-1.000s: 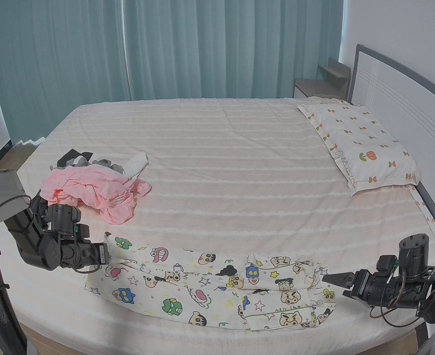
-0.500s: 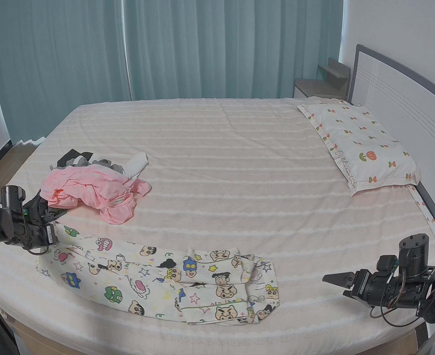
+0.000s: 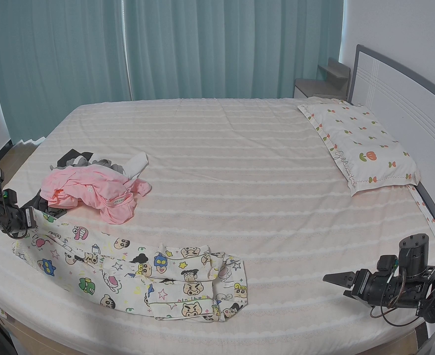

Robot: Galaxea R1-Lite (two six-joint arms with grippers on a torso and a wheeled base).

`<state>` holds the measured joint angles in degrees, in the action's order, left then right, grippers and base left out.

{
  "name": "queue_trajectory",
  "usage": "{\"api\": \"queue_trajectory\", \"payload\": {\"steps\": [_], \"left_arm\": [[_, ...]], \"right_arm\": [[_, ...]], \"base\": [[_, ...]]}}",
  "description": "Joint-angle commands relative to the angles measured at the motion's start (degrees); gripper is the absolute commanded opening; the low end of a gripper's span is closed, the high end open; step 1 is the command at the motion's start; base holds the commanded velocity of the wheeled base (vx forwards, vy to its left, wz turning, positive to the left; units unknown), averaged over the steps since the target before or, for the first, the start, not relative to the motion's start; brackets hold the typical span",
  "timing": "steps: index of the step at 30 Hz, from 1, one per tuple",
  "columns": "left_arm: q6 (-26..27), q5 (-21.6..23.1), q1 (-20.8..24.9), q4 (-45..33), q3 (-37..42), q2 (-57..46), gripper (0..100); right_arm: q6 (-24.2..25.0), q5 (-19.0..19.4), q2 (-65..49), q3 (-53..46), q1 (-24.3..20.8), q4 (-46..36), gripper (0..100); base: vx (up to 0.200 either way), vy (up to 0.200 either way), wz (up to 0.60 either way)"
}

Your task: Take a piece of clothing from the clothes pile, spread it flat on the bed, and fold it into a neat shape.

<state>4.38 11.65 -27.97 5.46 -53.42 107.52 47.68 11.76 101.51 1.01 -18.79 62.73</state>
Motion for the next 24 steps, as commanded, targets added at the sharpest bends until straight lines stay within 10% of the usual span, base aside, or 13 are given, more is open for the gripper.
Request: {"api": "queue_trajectory", "payload": {"steps": [1, 24], "left_arm": [[-0.9, -2.5, 6.4, -2.0, 1.9, -4.1, 0], [-23.9, -22.2, 51.8, -1.6, 1.5, -0.3, 0]], "right_arm": [[0.0, 0.0, 0.4, -1.0, 0.0, 0.0, 100], [-0.1, 0.1, 1.4, -1.0, 0.0, 0.1, 100]], "base": [[0.000, 0.000, 0.00], [0.000, 0.000, 0.00]]}}
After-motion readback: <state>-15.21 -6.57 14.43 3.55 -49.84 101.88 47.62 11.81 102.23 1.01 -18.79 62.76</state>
